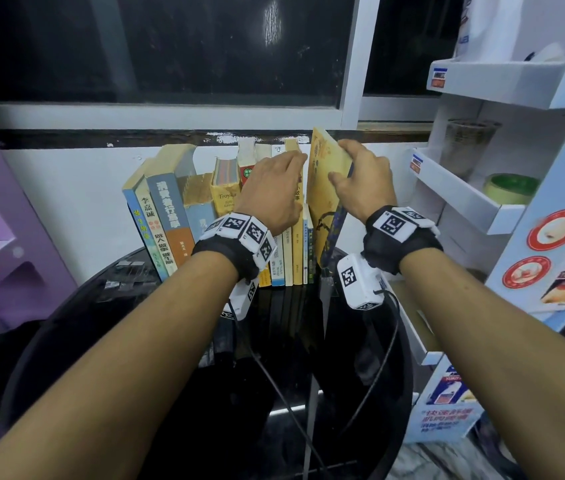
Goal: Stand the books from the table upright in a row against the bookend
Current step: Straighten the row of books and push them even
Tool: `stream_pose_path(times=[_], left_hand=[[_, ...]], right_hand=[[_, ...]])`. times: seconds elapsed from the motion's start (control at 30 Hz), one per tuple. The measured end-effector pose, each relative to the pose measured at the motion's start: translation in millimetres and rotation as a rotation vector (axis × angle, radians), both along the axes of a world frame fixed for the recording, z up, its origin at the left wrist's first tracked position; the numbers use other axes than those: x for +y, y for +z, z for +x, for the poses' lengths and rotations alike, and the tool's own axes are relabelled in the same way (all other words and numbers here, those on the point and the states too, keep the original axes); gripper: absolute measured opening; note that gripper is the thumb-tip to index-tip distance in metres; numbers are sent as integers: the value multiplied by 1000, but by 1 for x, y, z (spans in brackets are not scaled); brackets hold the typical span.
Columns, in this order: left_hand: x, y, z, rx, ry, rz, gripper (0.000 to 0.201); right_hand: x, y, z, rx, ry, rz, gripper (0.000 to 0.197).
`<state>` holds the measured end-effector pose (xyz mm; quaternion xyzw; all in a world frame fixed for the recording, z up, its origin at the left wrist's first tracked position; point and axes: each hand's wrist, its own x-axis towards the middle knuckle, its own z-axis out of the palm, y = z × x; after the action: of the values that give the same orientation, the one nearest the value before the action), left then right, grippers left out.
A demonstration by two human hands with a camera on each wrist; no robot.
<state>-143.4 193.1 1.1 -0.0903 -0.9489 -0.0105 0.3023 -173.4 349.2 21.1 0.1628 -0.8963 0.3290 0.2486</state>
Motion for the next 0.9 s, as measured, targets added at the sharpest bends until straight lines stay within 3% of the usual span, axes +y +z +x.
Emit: stream_pose_path(times=[0.57, 0.77, 0.9], left_hand=[[-1, -2, -1, -4, -11, 1, 80], [-1, -2, -1, -12, -7, 5, 81], [0, -2, 0, -25, -1, 12, 81]], right_hand=[[-16, -26, -22, 40, 21, 109, 40], [-14, -22, -23, -42, 130, 139, 56], [-3, -13, -19, -113, 219, 298, 77]])
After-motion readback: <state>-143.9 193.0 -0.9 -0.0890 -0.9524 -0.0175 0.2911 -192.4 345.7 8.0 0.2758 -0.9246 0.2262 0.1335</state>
